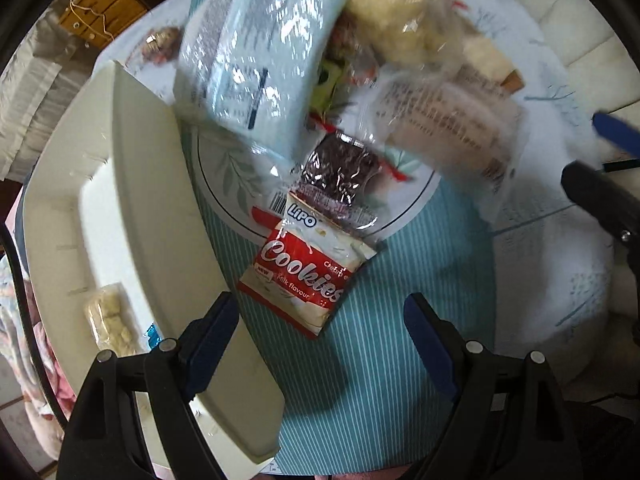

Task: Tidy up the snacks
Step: 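Move right tool to the clear bread pack while left tool reaches the Lipo Cookies packet, then grasp the clear printed bread pack with right tool while left tool grasps the Lipo Cookies packet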

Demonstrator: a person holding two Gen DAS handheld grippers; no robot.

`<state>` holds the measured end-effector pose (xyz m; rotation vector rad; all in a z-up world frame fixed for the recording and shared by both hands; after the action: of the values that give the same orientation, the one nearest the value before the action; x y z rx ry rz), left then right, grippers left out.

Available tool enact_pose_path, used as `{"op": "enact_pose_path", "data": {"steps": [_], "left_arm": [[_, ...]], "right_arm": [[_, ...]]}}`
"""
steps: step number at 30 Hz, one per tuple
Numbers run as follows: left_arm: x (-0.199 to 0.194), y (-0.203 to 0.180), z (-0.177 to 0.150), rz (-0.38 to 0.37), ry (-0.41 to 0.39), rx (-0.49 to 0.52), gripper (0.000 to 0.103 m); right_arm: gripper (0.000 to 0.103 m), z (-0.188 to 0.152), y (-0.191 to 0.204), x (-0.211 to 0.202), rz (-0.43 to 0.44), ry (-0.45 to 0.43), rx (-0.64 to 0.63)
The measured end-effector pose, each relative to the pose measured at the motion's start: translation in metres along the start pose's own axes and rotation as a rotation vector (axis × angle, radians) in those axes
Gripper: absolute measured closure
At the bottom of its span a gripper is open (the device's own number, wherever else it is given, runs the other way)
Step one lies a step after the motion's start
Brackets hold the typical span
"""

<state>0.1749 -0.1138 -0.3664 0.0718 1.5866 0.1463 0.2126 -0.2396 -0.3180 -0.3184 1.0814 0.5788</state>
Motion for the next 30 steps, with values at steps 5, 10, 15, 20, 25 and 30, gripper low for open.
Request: {"op": "enact_pose_path", "data": {"steps": [5,10,15,20,25,30], "left_arm": [[0.017,-0.001,0.005,0.045,0.059,-0.001,0.02],[0.03,-0.003,0.011,0.064,0.102,-0.004,0.02],[0.039,-0.007,0.019,0.129,0.113,0.033,0.02],[0.041,-0.01,0.034,0.171,0.1,0.048,0.02],[0.035,-0.019,0.05,0.158,0.094,0.077,0.02],[0.046,-0.026,0.057,0.135,0.106,0.079,0.023]], "right_arm": [[0.026,0.008,0.004,0.02,-0.039,0.007,-0.15],[0.026,0.012,0.009,0.038,-0.008,0.002,-0.219],[0.026,0.015,0.006,0.053,0.01,0.008,-0.222],[0.026,0.019,0.002,0.065,0.048,-0.006,-0.204],[0.026,0.027,0.008,0.071,0.075,-0.044,-0.241],[0.025,0.029,0.014,0.079,0.089,-0.046,-0.258]]}}
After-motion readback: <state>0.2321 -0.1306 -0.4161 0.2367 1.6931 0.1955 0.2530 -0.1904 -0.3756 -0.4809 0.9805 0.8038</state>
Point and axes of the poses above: each gripper's, at about its wrist camera, not at the fingertips, and x roughly the way its jaws point, y to its left, z to its top, the point moved 10 cm from there along x, roughly the way its jaws point, and after that the axes turned 15 degrees about -x, right-handed, at the moved point
